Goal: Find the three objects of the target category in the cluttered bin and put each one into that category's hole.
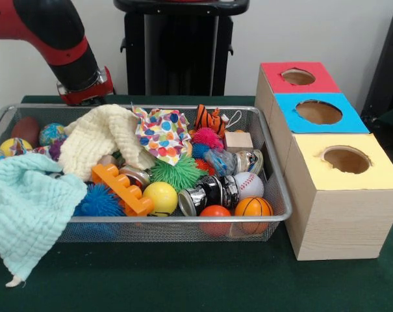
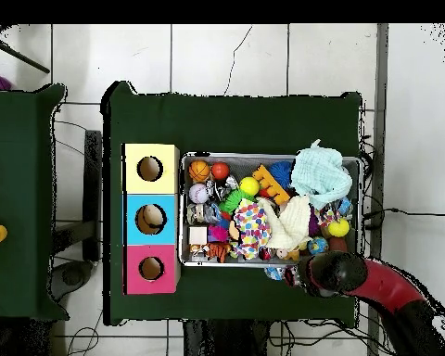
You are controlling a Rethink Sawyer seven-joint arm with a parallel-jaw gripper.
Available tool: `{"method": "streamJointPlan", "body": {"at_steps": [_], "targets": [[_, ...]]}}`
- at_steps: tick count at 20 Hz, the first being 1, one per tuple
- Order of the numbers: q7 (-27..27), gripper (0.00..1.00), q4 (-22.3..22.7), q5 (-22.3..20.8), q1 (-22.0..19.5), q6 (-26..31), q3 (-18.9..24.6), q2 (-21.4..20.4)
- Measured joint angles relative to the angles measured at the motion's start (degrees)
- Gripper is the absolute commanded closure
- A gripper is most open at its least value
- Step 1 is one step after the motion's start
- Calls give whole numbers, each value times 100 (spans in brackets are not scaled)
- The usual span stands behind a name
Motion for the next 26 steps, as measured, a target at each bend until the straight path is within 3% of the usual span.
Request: {"method": "streamJointPlan", "body": {"at_steps": [6,26], "targets": [[0,100,56,0,44,-135,-45,-20],[0,100,588,29,294,-1450,-336,-133]]}}
